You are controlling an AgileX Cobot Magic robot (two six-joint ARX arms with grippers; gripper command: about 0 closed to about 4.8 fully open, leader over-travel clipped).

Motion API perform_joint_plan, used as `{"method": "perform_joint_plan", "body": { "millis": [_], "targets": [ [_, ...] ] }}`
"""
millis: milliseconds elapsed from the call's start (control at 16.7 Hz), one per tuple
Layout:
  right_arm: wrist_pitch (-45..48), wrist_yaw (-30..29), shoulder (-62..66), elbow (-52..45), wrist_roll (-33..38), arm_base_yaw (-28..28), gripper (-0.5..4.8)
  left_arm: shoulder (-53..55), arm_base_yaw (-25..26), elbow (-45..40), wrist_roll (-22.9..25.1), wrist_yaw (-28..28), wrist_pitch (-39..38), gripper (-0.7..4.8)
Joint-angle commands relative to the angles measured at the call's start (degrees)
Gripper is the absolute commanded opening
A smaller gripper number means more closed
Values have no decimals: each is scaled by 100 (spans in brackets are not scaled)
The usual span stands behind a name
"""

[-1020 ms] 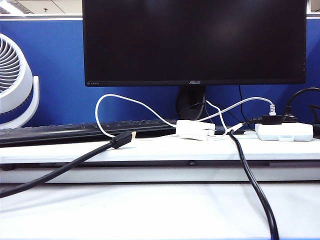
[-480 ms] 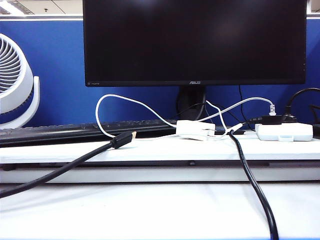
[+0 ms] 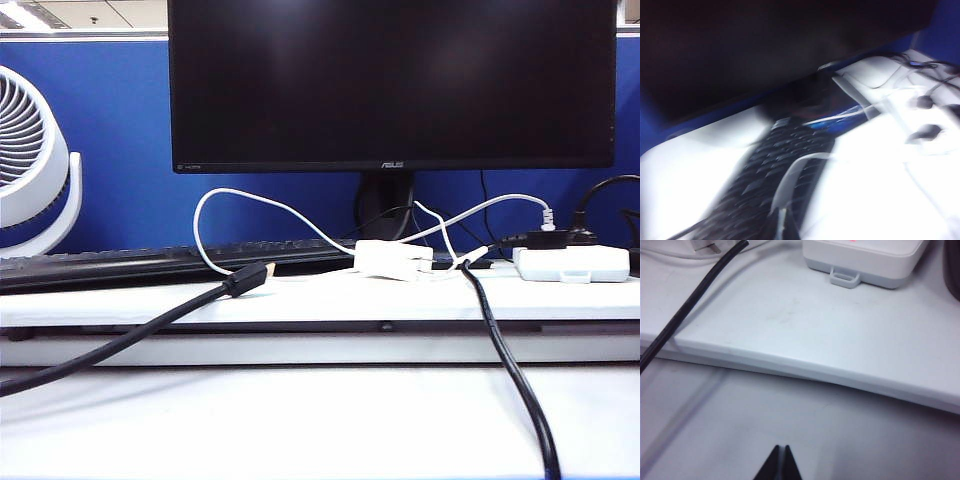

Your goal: Pick up the Type-C charging cable and the charging base, insert one end of the Type-C charger into the corresponding slot on the base, and finally place the plugged-in charger back on the table.

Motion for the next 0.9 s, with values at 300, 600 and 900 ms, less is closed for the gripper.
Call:
{"method": "perform_joint_plan", "body": {
  "millis": [300,600,900],
  "targets": [
    [94,20,2,35,20,2,-1,-2623,1211,-2855,-157,-70,776,-6],
    [94,26,2,35,20,2,-1,-4356,1716,-5012,-168,90,1515,-6],
    [94,4,2,35,22,2,-1,-5209,1733,-6255,-164,57,2127,-6]
  ]
}}
